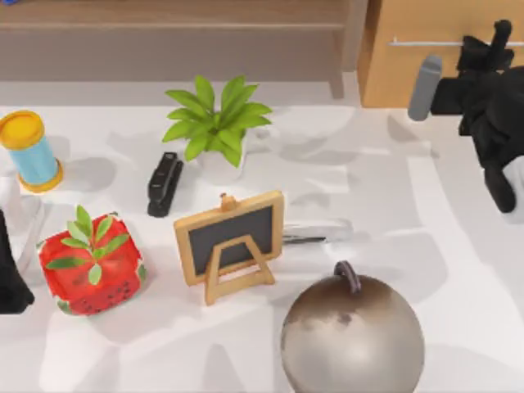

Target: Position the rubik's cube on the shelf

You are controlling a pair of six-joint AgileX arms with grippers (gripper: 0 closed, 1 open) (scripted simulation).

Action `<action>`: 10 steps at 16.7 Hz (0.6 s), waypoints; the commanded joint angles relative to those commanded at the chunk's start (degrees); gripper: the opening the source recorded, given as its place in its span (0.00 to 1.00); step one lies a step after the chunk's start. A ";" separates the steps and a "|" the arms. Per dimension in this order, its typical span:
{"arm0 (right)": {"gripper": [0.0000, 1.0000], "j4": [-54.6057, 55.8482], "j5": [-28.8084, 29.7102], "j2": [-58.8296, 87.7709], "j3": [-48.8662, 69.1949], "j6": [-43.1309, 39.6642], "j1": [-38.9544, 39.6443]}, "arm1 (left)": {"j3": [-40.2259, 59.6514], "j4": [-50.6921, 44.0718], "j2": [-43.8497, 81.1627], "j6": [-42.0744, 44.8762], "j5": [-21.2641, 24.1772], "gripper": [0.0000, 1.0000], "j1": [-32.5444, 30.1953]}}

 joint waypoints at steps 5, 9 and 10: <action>0.00 0.00 0.00 0.00 0.00 0.00 0.00 | 0.00 0.00 0.00 0.00 0.00 1.00 0.00; 0.00 0.01 0.06 -0.11 -0.27 0.18 0.20 | 0.00 0.00 0.00 0.00 0.00 1.00 0.00; 0.00 0.68 0.17 -0.71 -1.02 0.20 0.36 | 0.00 0.00 0.00 0.00 0.00 1.00 0.00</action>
